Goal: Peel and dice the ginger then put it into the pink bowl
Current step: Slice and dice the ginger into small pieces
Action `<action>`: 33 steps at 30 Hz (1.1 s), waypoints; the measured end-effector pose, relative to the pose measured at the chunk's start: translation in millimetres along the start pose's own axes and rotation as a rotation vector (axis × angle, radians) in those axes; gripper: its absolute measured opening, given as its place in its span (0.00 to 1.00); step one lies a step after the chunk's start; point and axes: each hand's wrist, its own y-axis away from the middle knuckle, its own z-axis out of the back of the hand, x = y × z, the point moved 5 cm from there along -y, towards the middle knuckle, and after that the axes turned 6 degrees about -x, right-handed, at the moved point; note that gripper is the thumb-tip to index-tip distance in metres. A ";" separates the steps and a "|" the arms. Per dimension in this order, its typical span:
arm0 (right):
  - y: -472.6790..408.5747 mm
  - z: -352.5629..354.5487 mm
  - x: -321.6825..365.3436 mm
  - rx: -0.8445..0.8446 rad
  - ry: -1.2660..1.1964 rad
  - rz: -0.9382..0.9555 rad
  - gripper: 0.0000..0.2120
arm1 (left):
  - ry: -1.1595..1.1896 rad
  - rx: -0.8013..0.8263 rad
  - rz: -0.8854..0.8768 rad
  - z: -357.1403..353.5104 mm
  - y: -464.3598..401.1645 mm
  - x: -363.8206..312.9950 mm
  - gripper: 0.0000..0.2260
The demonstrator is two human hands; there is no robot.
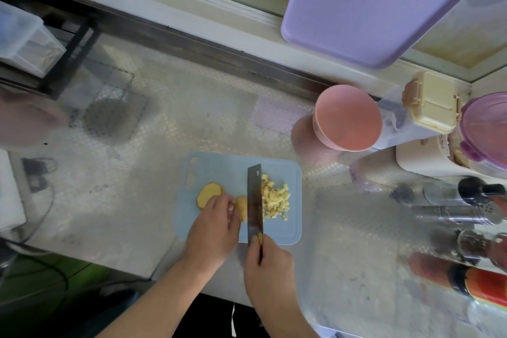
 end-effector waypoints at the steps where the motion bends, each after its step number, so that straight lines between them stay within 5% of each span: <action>1: -1.6 4.8 -3.5 -0.021 -0.007 -0.014 0.17 | -0.014 0.003 0.002 -0.6 0.6 -1.8 0.07; 6: -11.5 25.5 -20.8 -0.052 -0.041 -0.074 0.20 | -0.218 0.057 -0.045 -12.1 -3.7 -18.1 0.16; 18: -18.4 35.4 -27.7 -0.008 -0.018 -0.006 0.21 | -0.403 0.120 -0.230 -9.7 -10.0 -26.8 0.13; 33: -21.8 18.2 -17.6 0.146 0.258 0.125 0.19 | -0.293 0.019 -0.384 -6.0 -2.7 -3.6 0.10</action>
